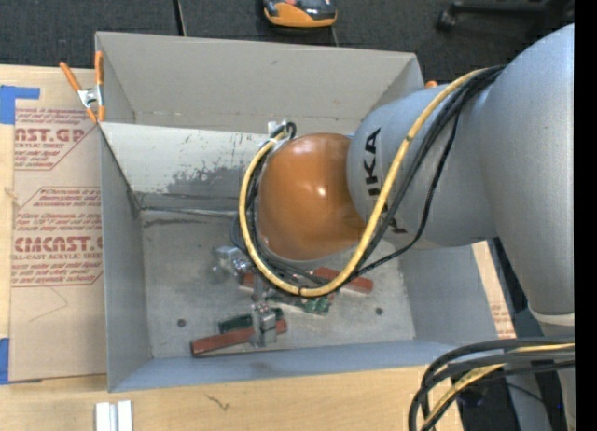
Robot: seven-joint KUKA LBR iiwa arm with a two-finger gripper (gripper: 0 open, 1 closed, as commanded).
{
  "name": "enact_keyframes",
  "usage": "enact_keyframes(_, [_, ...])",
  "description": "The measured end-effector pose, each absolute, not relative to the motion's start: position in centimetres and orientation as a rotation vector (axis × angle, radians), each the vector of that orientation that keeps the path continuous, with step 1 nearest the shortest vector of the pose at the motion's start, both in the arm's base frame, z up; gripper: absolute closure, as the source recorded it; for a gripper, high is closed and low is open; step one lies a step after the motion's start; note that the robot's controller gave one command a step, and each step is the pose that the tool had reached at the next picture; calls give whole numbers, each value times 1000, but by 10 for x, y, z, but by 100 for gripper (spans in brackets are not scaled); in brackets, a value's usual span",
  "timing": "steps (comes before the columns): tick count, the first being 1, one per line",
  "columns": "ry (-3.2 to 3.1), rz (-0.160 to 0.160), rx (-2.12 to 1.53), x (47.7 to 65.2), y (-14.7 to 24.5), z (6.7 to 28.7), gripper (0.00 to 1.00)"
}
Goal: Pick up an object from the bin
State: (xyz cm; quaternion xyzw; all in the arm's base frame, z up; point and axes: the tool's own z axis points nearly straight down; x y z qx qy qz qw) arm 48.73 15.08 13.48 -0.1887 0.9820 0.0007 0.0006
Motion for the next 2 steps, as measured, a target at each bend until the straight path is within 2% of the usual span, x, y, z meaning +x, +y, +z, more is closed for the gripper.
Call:
enact_keyframes(1, [3049,2,-722,487,162,68,0])
enact_keyframes(2, [3020,3,-854,482,152,70,100])
